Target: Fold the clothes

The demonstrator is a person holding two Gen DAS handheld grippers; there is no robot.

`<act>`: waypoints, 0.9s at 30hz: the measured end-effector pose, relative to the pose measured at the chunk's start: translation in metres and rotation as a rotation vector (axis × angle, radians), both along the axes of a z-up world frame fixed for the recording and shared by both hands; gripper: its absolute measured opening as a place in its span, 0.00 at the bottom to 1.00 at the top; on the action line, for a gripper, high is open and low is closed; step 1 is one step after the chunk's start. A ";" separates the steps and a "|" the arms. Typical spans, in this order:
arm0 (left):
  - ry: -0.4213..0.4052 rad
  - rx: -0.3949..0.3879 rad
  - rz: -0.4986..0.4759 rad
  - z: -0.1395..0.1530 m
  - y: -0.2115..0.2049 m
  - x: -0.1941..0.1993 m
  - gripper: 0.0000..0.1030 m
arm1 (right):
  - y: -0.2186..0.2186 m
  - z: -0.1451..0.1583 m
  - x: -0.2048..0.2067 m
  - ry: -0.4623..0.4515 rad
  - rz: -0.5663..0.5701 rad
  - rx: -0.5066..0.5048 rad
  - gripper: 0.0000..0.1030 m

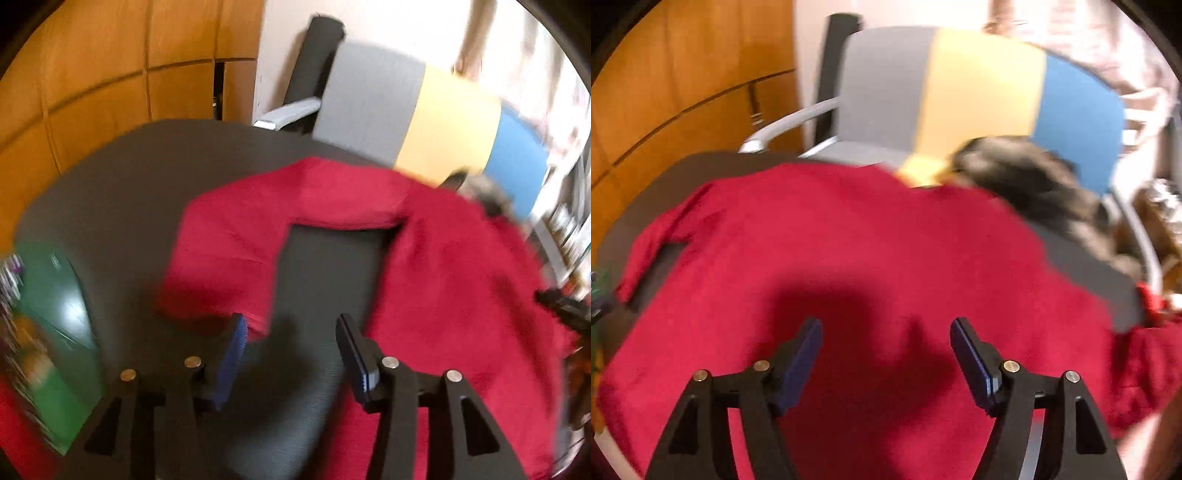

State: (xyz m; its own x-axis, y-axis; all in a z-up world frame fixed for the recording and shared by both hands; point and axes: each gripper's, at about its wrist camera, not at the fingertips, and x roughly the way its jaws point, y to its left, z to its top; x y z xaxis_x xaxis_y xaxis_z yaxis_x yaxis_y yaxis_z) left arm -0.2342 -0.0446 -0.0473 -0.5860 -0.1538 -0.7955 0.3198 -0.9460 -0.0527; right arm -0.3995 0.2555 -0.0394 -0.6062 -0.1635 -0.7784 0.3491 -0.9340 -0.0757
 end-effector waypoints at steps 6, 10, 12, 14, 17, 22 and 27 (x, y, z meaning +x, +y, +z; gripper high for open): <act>-0.093 -0.138 -0.036 -0.020 -0.013 -0.033 0.50 | -0.041 -0.043 0.013 -0.017 0.043 0.013 0.73; -0.154 -0.134 0.011 -0.037 -0.033 -0.051 0.53 | -0.042 -0.048 0.014 0.002 0.025 0.014 0.75; -0.141 -0.092 0.024 -0.040 -0.042 -0.055 0.56 | -0.042 -0.050 0.017 0.000 0.021 0.013 0.78; -0.151 -0.086 0.015 -0.042 -0.045 -0.059 0.57 | -0.042 -0.052 0.019 0.001 0.015 0.015 0.80; -0.184 -0.111 -0.032 -0.039 -0.040 -0.070 0.24 | -0.040 -0.052 0.021 0.001 0.007 0.016 0.83; -0.189 -0.045 0.011 -0.017 -0.066 -0.085 0.11 | -0.036 -0.050 0.022 -0.003 0.001 0.008 0.85; -0.137 -0.042 0.094 0.023 -0.121 -0.105 0.10 | -0.036 -0.049 0.022 -0.003 0.001 0.007 0.85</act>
State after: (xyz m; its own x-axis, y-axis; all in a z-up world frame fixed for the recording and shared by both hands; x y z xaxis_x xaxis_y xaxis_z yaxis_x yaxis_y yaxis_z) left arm -0.3392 -0.1656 -0.0238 -0.4537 -0.2377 -0.8589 0.4085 -0.9120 0.0366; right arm -0.3771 0.2195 -0.0889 -0.6036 -0.1589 -0.7813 0.3504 -0.9331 -0.0809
